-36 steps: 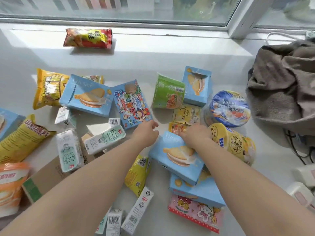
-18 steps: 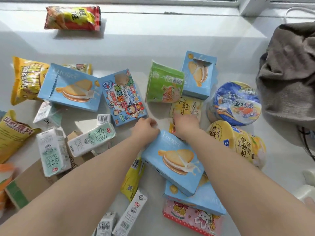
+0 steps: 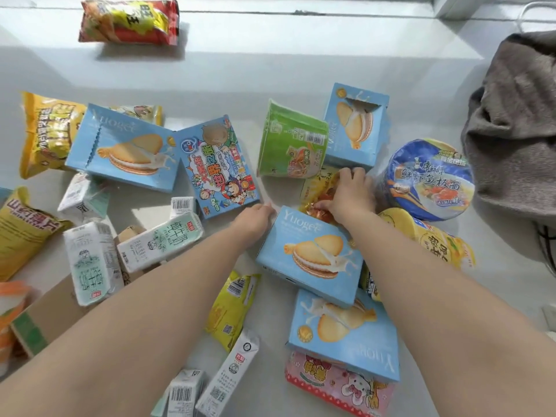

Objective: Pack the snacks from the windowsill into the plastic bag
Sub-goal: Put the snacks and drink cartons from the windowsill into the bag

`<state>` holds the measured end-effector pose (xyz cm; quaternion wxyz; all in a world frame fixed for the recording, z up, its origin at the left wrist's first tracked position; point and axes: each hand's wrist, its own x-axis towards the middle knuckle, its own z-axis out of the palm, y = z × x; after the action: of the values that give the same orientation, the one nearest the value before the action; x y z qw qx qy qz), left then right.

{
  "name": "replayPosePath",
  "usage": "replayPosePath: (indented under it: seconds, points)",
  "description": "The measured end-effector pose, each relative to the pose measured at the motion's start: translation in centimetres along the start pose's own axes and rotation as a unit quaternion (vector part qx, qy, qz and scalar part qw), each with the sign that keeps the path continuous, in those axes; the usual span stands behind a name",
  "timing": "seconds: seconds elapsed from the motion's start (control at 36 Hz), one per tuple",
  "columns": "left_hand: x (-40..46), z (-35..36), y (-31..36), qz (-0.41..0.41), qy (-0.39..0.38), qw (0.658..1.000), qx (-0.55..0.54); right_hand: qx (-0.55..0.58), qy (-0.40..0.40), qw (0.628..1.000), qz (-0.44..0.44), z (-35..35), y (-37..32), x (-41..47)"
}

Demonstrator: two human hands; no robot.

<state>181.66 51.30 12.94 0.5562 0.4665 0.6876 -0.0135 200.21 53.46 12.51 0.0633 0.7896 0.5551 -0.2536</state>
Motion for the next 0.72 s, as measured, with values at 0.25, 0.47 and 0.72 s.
replayPosePath:
  seconds: [0.25, 0.47, 0.72]
  points:
    - [-5.2, -0.5, -3.8, 0.045, 0.050, 0.997, 0.040, -0.057, -0.046, 0.995, 0.065, 0.5, 0.0, -1.3]
    - [-9.9, -1.2, -6.7, 0.135, -0.061, 0.884, 0.443, 0.002, -0.062, 0.996, 0.071, -0.1, 0.4, -4.9]
    - [-9.3, -0.3, -8.6, 0.172, -0.009, 0.695, 0.698, 0.069, -0.028, 0.994, 0.083, -0.8, 0.6, -8.2]
